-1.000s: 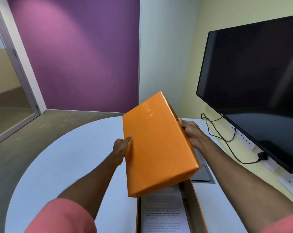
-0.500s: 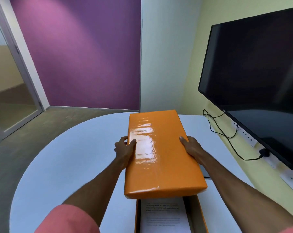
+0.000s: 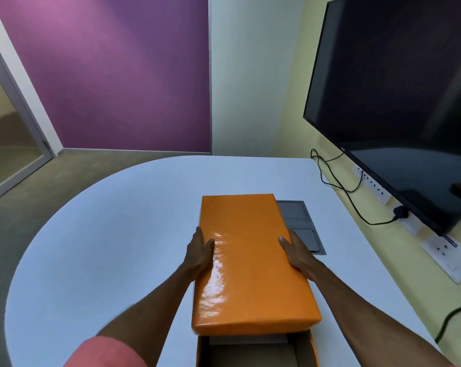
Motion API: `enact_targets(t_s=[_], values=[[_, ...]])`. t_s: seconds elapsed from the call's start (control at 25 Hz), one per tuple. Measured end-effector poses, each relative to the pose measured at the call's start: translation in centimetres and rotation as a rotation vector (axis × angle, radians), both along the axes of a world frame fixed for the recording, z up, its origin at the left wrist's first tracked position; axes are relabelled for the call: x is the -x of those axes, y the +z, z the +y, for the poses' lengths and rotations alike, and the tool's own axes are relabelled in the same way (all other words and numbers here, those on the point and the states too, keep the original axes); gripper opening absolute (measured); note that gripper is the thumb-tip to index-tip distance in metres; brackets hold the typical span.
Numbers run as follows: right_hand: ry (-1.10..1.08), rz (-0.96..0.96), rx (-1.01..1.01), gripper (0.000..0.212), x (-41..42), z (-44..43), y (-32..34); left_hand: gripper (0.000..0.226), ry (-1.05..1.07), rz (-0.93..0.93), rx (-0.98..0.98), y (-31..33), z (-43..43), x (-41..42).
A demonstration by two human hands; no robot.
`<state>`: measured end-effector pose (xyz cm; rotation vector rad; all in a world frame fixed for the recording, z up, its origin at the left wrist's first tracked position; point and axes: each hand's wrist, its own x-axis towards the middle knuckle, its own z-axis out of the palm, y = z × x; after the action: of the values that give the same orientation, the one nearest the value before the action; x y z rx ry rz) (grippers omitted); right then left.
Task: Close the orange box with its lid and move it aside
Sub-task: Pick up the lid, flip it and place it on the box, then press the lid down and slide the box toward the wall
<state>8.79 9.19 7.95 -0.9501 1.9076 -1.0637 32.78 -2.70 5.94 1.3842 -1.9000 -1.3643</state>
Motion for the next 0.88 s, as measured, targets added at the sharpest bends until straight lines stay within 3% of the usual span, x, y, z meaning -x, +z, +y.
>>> enact_targets(t_s=[0.44,0.88], values=[[-0.039,0.006,-0.087,0.051,0.6,1.4,-3.2,0.059,0.022,-0.03,-0.06,-2.0,2.3,1.0],[-0.073,-0.028,-0.123,0.053,-0.2,2.6,-4.0,0.066,-0.003,-0.088,-0.049,-3.2,2.3,0.5]])
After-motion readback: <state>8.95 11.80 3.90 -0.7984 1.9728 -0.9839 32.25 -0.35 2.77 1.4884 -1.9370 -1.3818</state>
